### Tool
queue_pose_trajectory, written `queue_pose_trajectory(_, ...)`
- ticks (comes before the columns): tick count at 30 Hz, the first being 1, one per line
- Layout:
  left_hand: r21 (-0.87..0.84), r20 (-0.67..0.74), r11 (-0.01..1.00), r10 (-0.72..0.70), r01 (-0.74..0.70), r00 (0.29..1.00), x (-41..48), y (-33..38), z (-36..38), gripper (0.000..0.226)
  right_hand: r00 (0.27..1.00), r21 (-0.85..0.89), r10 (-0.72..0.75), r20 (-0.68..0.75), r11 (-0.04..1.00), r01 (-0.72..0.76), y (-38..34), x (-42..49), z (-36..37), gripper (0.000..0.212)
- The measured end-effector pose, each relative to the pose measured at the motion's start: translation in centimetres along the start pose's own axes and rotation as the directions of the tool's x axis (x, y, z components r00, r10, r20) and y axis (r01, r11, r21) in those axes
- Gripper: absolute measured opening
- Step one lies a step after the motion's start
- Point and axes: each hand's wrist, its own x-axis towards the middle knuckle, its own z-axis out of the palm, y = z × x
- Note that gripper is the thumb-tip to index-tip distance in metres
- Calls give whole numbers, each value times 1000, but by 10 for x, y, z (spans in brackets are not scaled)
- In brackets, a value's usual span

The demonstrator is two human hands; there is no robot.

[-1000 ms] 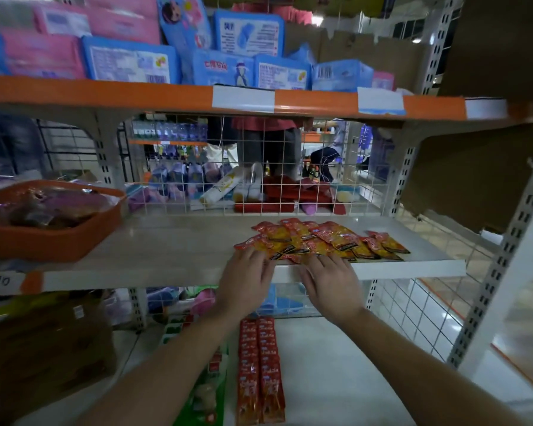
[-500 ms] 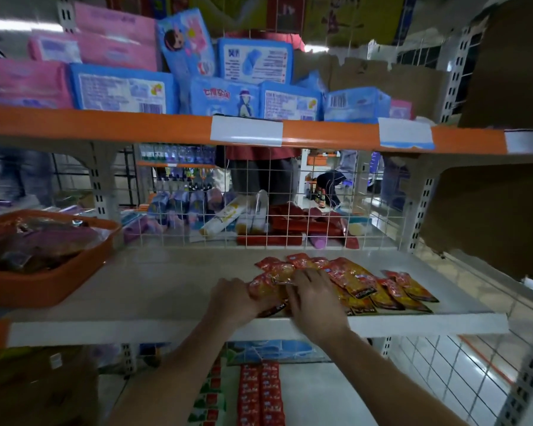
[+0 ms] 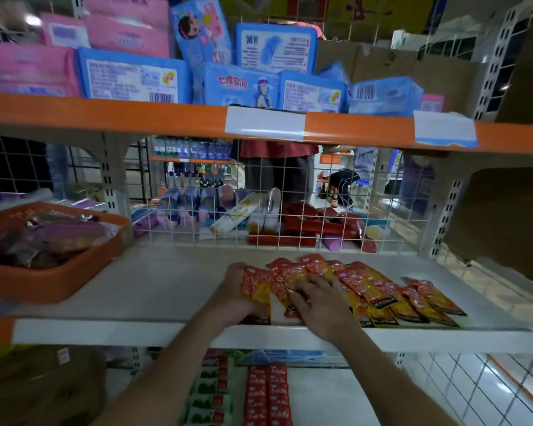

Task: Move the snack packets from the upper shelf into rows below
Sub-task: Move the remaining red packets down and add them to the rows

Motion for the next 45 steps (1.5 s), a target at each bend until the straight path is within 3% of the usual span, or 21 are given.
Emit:
queue_pose_trajectory(2,-76,-11,997,1,-2,1000,1,-4,-4,98,998,122,24,-50,992,-18,1,0,-3,45)
queue_pose_trajectory(4,-64,-41,998,19,-21,999,0,-5,-5,61,990,283,108,-94,956,-77,1,0,-10,30)
queue_pose_trajectory(5,-39,-47,999,35,-37,998,0,-4,-6,43,982,337,161,-97,934,-120,0,-1,-13,34)
queue_pose_trajectory(7,-23,-28,998,63,-64,998,-1,-2,-5,29,968,377,238,-82,906,-191,-2,0,-15,40)
queue_pose_trajectory(10,-70,-20,996,54,-55,998,2,-5,-4,30,972,254,234,-31,942,-219,-5,7,-15,46)
queue_pose_trajectory(14,-102,-4,993,60,-60,998,5,-6,-2,28,958,201,217,187,946,-254,-9,24,-29,59)
queue_pose_trajectory(17,-135,3,986,100,-99,995,4,-7,-2,29,947,147,209,243,957,-249,-22,34,-39,48)
queue_pose_trajectory(20,-145,10,982,126,-123,992,3,-9,-3,32,952,270,207,227,925,-266,-29,39,-39,36)
queue_pose_trajectory(24,-144,23,977,159,-155,987,4,-10,-5,39,974,399,204,99,889,-227,-29,36,-40,25)
queue_pose_trajectory(30,-187,19,959,219,-212,975,3,-10,-7,41,961,787,229,154,559,-260,-14,5,-56,31)
queue_pose_trajectory(34,-309,0,935,185,-176,983,-4,-4,-9,41,980,838,162,118,513,-186,1,-20,-61,26)
queue_pose_trajectory(42,-266,76,951,181,-155,981,-33,8,13,39,966,854,128,224,453,-258,13,-65,-78,34)
queue_pose_trajectory(45,-245,124,958,182,-147,976,-45,6,22,38,960,825,119,252,493,-277,16,-84,-83,27)
